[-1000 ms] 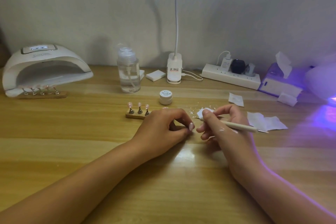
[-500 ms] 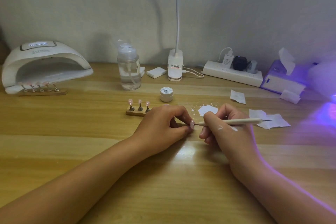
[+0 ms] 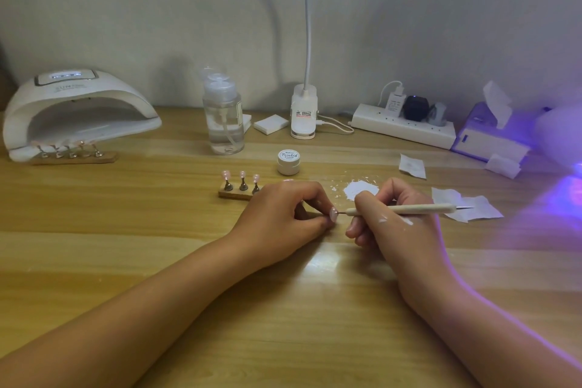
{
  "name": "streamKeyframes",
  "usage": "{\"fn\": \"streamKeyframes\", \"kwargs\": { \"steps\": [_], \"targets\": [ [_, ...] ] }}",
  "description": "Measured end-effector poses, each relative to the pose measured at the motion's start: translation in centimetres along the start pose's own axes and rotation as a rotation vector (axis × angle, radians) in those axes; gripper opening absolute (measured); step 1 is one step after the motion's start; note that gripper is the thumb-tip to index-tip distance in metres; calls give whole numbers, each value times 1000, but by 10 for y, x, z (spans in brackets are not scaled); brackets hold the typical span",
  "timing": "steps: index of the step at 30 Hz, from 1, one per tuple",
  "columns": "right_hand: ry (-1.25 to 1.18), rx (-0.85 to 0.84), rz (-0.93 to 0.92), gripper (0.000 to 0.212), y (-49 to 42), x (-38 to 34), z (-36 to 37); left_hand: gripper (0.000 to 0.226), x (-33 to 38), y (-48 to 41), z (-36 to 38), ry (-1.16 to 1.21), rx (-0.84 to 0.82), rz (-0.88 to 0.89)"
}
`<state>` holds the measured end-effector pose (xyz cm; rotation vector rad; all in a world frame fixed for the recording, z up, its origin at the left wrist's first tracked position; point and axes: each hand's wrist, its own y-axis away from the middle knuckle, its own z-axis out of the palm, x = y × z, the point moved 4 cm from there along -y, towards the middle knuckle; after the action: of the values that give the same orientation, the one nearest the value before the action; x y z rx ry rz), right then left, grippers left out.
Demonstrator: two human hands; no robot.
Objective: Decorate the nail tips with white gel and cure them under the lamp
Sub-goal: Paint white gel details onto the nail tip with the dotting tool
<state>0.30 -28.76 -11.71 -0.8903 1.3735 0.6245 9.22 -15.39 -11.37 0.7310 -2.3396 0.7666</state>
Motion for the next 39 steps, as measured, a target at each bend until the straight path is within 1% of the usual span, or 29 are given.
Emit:
{"fn": "streamKeyframes", "kwargs": {
  "steps": [8, 12, 14, 16, 19, 22, 27, 30, 34, 37, 39],
  "targets": [
    [-11, 3, -12, 23, 1, 1, -1, 17, 0, 0, 0, 0, -6, 5],
    [-74, 128, -66, 29, 1, -3, -8, 11, 0, 0, 0, 28, -7, 4],
    [11, 162, -146, 30, -3, -11, -15, 10, -1, 0, 1, 48, -10, -3],
    [125, 175, -178, 27, -9, -15, -24, 14, -2, 1, 1, 56, -11, -10],
    [255, 149, -105, 18, -19, -7, -33, 16, -2, 1, 2, 66, -17, -15],
    [281, 135, -52, 9, -21, 1, -34, 19, -1, 1, 2, 61, -14, -14],
    [340, 75, -22, 14, -20, 3, -28, 24, 1, 0, 1, 56, -10, -9],
    [360, 85, 8, 10, -21, 4, -30, 27, 1, 1, 1, 55, -14, -7],
    [267, 161, -49, 11, -17, -2, -32, 27, 0, 0, 1, 61, -22, -13],
    [174, 140, -100, 11, -10, -15, -26, 24, -1, 0, 0, 62, -21, -12],
    [98, 98, -83, 21, -3, -20, -18, 21, -1, 1, 0, 55, -13, -12]
  ]
}}
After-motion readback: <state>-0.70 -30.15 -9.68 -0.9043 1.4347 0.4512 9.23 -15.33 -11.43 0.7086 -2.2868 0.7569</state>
